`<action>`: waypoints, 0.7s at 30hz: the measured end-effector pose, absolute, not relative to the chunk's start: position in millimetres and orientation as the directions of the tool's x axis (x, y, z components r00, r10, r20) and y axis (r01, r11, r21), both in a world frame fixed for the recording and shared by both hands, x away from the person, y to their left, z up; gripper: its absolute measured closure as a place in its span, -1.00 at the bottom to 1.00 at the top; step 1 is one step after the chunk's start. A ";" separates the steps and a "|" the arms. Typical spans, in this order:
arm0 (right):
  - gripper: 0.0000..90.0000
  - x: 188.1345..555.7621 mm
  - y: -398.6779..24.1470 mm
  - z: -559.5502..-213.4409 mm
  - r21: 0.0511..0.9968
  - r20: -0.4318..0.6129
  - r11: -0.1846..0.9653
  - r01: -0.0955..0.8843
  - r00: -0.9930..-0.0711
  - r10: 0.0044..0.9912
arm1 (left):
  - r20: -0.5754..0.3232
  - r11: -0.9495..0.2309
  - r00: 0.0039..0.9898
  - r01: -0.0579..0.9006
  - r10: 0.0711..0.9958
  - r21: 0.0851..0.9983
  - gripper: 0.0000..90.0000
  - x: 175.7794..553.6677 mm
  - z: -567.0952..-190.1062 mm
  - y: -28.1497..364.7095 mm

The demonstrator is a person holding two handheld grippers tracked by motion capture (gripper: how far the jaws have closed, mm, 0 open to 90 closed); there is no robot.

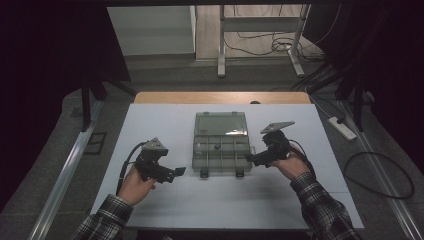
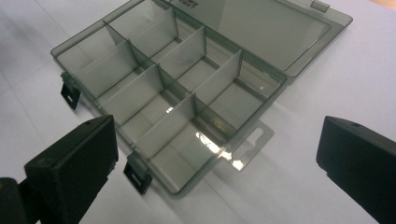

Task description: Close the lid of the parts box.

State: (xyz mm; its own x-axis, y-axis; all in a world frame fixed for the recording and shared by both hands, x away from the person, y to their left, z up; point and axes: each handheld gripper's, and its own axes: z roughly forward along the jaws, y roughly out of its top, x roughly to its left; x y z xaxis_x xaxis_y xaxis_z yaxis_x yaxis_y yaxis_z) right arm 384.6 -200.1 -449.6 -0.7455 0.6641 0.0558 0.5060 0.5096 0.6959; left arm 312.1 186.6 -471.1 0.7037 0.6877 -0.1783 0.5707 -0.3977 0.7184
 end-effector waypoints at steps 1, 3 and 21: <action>-1.00 386.9 -199.2 -450.9 0.693 0.056 0.510 0.510 -0.743 0.667 | -0.177 -0.399 0.703 0.571 0.688 0.718 -1.00 313.1 -471.2 186.4; -1.00 390.2 -197.8 -452.5 0.690 0.055 0.513 0.511 -0.743 0.666 | -0.179 -0.401 0.702 0.575 0.689 0.713 -1.00 316.2 -471.6 185.7; -1.00 423.0 -182.3 -453.5 0.666 0.048 0.504 0.550 -0.706 0.707 | -0.206 -0.408 0.721 0.576 0.661 0.708 -1.00 343.8 -476.6 171.1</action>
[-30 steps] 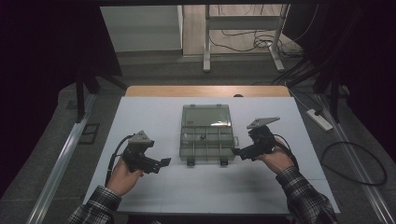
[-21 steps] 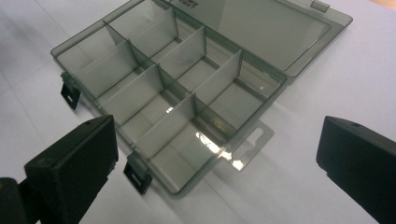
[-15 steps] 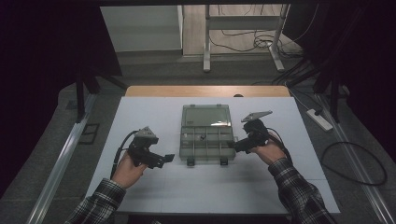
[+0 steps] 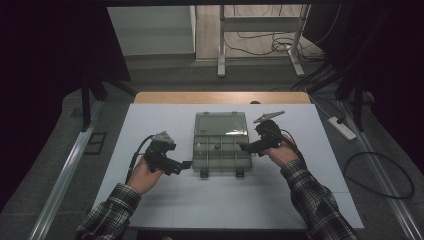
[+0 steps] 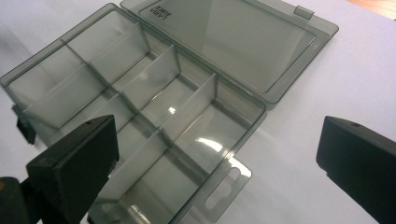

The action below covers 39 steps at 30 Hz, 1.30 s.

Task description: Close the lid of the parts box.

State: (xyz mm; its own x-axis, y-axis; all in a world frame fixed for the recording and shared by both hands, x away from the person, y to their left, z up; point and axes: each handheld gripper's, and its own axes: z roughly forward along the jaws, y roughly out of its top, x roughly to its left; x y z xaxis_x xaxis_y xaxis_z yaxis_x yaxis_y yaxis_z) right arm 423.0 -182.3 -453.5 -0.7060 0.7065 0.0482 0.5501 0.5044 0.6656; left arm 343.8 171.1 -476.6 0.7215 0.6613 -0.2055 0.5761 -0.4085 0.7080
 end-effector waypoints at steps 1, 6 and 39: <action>-1.00 425.2 -182.0 -453.9 0.665 0.050 0.503 0.552 -0.705 0.708 | -0.202 -0.407 0.718 0.577 0.666 0.708 -1.00 345.2 -476.7 170.0; -1.00 433.6 -180.3 -454.9 0.657 0.056 0.498 0.565 -0.696 0.716 | -0.191 -0.399 0.703 0.582 0.685 0.708 -1.00 350.7 -475.6 165.7; -1.00 494.6 -163.7 -464.5 0.585 0.048 0.490 0.646 -0.631 0.774 | -0.129 -0.449 0.738 0.529 0.662 0.720 -1.00 387.4 -484.6 137.3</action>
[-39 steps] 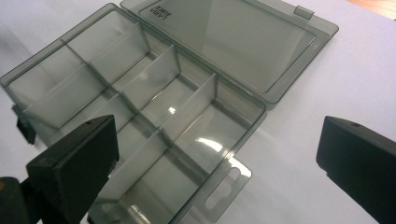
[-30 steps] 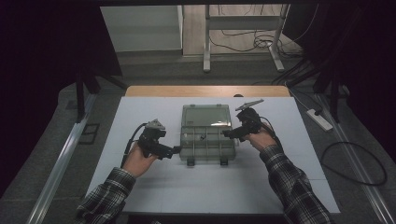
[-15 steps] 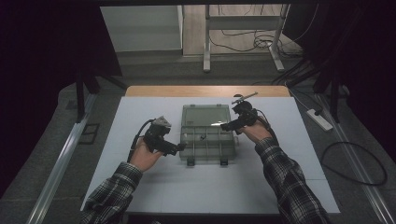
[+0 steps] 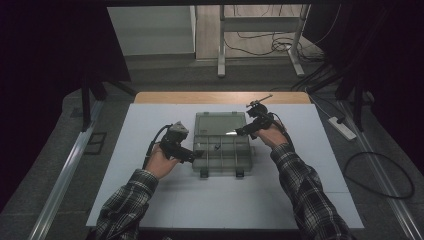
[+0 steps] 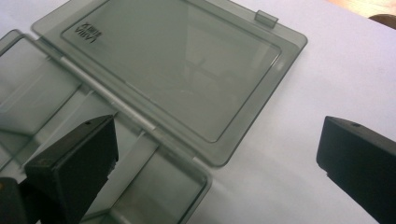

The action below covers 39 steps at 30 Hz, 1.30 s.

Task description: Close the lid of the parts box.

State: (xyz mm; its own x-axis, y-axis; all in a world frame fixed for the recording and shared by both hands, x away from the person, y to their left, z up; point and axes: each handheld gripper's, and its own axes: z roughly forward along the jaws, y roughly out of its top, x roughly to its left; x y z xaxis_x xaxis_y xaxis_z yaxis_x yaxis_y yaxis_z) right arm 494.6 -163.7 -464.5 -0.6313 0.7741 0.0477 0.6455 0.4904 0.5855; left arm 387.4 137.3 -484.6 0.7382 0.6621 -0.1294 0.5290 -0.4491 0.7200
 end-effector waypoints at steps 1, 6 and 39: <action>-1.00 496.4 -163.8 -465.1 0.586 0.052 0.484 0.650 -0.626 0.778 | -0.126 -0.451 0.738 0.528 0.662 0.720 -1.00 387.9 -485.3 135.7; -1.00 504.4 -163.3 -468.8 0.573 0.061 0.472 0.670 -0.609 0.791 | -0.112 -0.471 0.755 0.510 0.646 0.720 -1.00 387.3 -490.3 131.0; -1.00 536.1 -145.8 -491.7 0.451 -0.014 0.504 0.737 -0.559 0.829 | -0.167 -0.438 0.736 0.551 0.656 0.710 -1.00 391.3 -500.4 140.7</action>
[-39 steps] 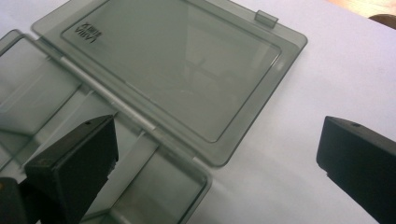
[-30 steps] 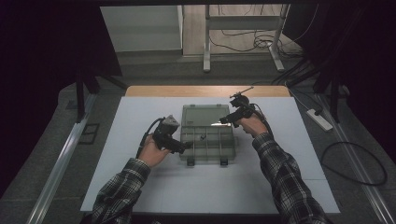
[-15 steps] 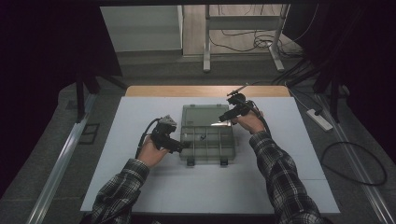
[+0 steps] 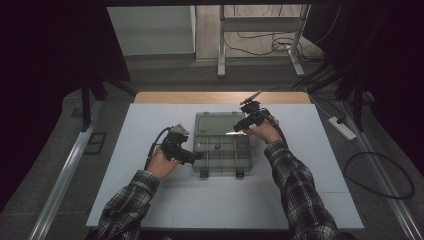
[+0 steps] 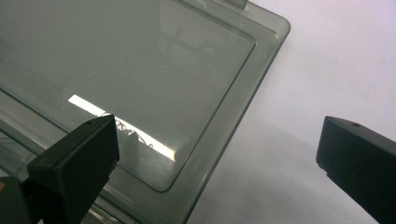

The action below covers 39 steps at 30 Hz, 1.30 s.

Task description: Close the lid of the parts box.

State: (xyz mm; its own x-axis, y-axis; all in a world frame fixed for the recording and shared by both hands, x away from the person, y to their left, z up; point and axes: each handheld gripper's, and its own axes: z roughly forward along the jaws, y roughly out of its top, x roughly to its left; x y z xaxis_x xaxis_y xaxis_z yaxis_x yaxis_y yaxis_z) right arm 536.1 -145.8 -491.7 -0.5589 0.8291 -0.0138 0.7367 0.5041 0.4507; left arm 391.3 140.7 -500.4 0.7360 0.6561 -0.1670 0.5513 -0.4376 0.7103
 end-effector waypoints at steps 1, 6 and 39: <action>-1.00 536.0 -144.7 -492.8 0.443 -0.018 0.509 0.738 -0.561 0.828 | -0.165 -0.440 0.736 0.551 0.656 0.709 -1.00 391.3 -500.5 140.7; -0.88 536.8 -144.3 -494.8 0.428 -0.002 0.505 0.749 -0.558 0.830 | -0.163 -0.442 0.736 0.551 0.657 0.708 -1.00 391.2 -500.5 140.6; 0.81 544.1 -145.4 -485.5 0.405 0.047 0.303 0.863 -0.351 0.935 | -0.149 -0.479 0.755 0.542 0.639 0.691 -1.00 392.4 -500.4 136.0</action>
State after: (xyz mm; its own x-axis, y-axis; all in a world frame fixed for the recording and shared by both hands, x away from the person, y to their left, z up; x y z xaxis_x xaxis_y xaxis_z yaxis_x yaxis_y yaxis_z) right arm 544.1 -145.4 -485.5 -0.3506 0.9353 0.0472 0.8628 0.3030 0.4047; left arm 392.4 136.0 -500.4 0.7549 0.6387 -0.1489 0.5416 -0.4790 0.6908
